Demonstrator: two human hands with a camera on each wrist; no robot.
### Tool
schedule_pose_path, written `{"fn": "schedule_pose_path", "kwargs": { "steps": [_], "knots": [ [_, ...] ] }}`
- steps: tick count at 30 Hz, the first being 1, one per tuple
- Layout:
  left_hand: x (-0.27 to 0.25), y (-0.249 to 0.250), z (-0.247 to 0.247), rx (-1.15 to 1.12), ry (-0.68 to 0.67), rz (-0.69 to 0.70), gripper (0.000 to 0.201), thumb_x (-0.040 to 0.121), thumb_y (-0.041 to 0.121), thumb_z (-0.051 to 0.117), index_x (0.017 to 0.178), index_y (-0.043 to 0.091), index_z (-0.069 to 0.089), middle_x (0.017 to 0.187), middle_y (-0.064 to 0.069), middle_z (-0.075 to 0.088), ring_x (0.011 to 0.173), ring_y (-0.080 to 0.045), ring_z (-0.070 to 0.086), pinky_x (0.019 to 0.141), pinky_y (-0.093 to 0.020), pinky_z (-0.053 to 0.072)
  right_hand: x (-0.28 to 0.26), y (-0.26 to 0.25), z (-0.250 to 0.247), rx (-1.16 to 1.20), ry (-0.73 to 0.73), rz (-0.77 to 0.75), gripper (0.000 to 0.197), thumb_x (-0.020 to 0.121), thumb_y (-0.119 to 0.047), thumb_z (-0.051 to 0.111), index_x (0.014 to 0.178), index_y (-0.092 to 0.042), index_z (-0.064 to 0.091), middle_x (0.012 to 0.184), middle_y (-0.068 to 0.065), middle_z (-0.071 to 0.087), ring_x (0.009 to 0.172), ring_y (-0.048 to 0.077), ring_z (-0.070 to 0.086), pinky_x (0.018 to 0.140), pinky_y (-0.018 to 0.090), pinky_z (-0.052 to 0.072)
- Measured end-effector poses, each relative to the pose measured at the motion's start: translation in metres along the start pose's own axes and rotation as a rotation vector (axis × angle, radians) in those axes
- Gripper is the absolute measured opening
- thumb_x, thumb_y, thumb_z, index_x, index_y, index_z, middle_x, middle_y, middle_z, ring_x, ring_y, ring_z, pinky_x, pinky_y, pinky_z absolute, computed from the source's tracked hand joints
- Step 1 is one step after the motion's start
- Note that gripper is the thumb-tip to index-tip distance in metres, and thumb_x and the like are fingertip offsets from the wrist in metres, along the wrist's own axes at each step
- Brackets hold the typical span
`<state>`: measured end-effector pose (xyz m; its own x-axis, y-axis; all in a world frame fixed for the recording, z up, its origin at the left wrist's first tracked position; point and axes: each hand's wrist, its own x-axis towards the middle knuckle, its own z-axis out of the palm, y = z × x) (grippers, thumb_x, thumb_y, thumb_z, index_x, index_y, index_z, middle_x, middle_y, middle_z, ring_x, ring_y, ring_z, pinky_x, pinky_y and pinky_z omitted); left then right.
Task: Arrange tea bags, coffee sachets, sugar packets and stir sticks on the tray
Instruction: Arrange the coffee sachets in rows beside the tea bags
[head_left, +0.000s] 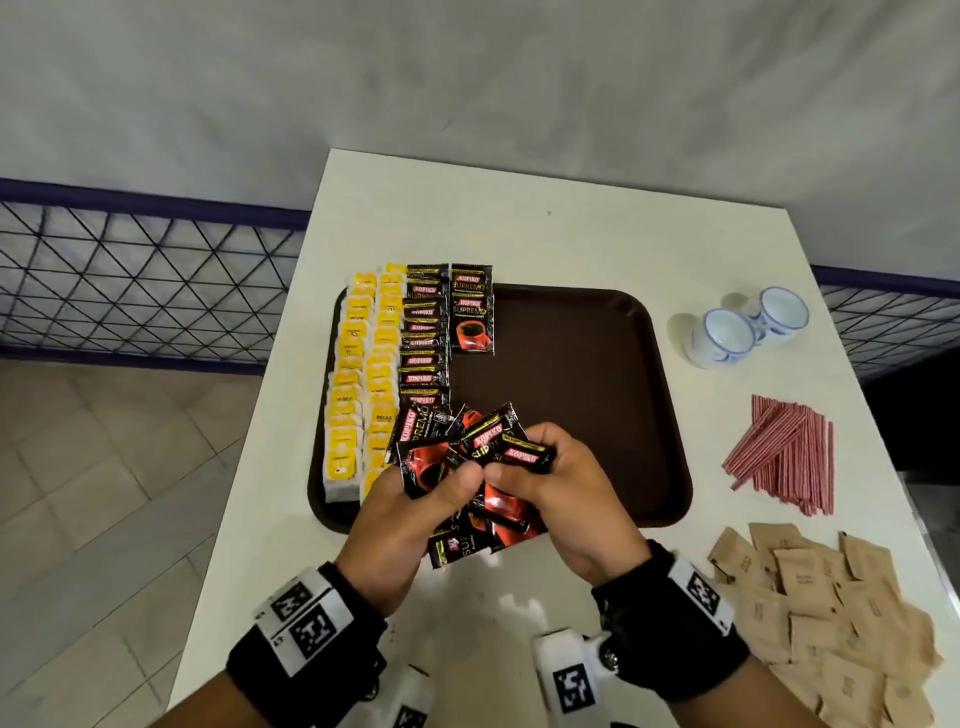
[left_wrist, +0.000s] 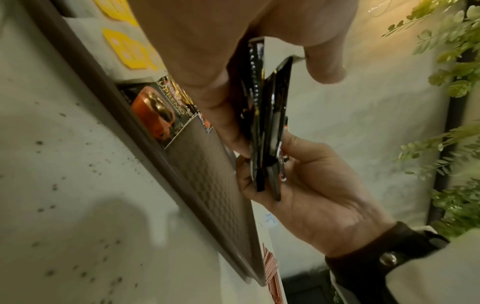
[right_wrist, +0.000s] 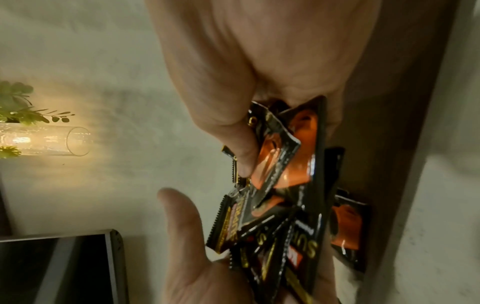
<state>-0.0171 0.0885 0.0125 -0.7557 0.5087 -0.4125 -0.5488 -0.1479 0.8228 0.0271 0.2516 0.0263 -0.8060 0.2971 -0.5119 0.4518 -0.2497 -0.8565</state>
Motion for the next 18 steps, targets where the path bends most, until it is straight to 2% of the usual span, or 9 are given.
{"fn": "schedule_pose_path", "kwargs": {
  "steps": [2, 5, 7, 9, 12, 15, 18],
  "knots": [
    [0.005, 0.006, 0.001, 0.026, -0.017, 0.022, 0.029, 0.085, 0.020, 0.080, 0.114, 0.018, 0.075, 0.116, -0.014, 0.074, 0.110, -0.032, 0.071, 0.091, -0.045, 0.058, 0.007, -0.004, 0.009, -0.007, -0.008, 0.035, 0.026, 0.086, -0.003, 0.074, 0.104, -0.011, 0.057, 0.087, 0.007, 0.072, 0.076, 0.021, 0.071, 0.071, 0.044, 0.059],
    [0.015, 0.011, -0.004, 0.050, 0.058, 0.045, 0.029, 0.086, 0.002, 0.073, 0.114, 0.009, 0.073, 0.110, -0.015, 0.076, 0.106, -0.035, 0.072, 0.090, -0.047, 0.059, 0.016, -0.004, 0.015, 0.028, 0.000, 0.072, 0.034, 0.087, -0.012, 0.072, 0.116, -0.016, 0.054, 0.104, 0.010, 0.072, 0.092, 0.026, 0.072, 0.088, 0.049, 0.058],
    [0.020, 0.011, -0.010, 0.071, 0.084, 0.054, 0.034, 0.085, 0.001, 0.075, 0.118, 0.005, 0.069, 0.110, -0.017, 0.076, 0.103, -0.036, 0.073, 0.092, -0.054, 0.057, 0.018, -0.005, 0.017, 0.019, 0.042, 0.017, 0.034, 0.088, -0.010, 0.071, 0.116, -0.018, 0.053, 0.109, 0.012, 0.071, 0.098, 0.029, 0.071, 0.087, 0.052, 0.058],
    [0.024, 0.012, -0.012, 0.070, 0.104, 0.052, 0.035, 0.085, -0.002, 0.074, 0.119, 0.003, 0.068, 0.109, -0.018, 0.076, 0.102, -0.036, 0.073, 0.092, -0.055, 0.056, 0.019, -0.007, 0.015, -0.036, 0.093, -0.077, 0.031, 0.087, -0.008, 0.073, 0.110, -0.019, 0.054, 0.103, 0.010, 0.071, 0.093, 0.027, 0.072, 0.075, 0.053, 0.061],
    [0.027, 0.013, -0.012, 0.045, 0.128, 0.044, 0.032, 0.087, -0.003, 0.068, 0.118, 0.004, 0.069, 0.110, -0.016, 0.076, 0.102, -0.035, 0.074, 0.092, -0.052, 0.057, 0.021, -0.012, 0.007, -0.115, 0.077, -0.178, 0.021, 0.086, -0.004, 0.073, 0.096, -0.020, 0.064, 0.093, 0.005, 0.073, 0.088, 0.025, 0.073, 0.066, 0.044, 0.061],
    [0.028, 0.013, -0.009, 0.025, 0.158, 0.050, 0.033, 0.087, 0.005, 0.069, 0.120, 0.007, 0.068, 0.111, -0.014, 0.076, 0.103, -0.033, 0.073, 0.092, -0.051, 0.057, 0.023, -0.016, 0.001, -0.166, -0.010, -0.195, 0.023, 0.089, 0.000, 0.068, 0.088, -0.023, 0.070, 0.090, 0.004, 0.075, 0.087, 0.021, 0.072, 0.076, 0.036, 0.057],
    [0.030, 0.013, -0.006, -0.012, 0.191, 0.048, 0.038, 0.081, 0.015, 0.073, 0.119, 0.007, 0.069, 0.110, -0.015, 0.076, 0.101, -0.034, 0.074, 0.093, -0.054, 0.056, 0.022, -0.017, 0.002, -0.198, -0.117, -0.130, 0.020, 0.096, -0.001, 0.057, 0.102, -0.017, 0.069, 0.097, 0.006, 0.075, 0.091, 0.020, 0.072, 0.081, 0.034, 0.057]
  ]
}}
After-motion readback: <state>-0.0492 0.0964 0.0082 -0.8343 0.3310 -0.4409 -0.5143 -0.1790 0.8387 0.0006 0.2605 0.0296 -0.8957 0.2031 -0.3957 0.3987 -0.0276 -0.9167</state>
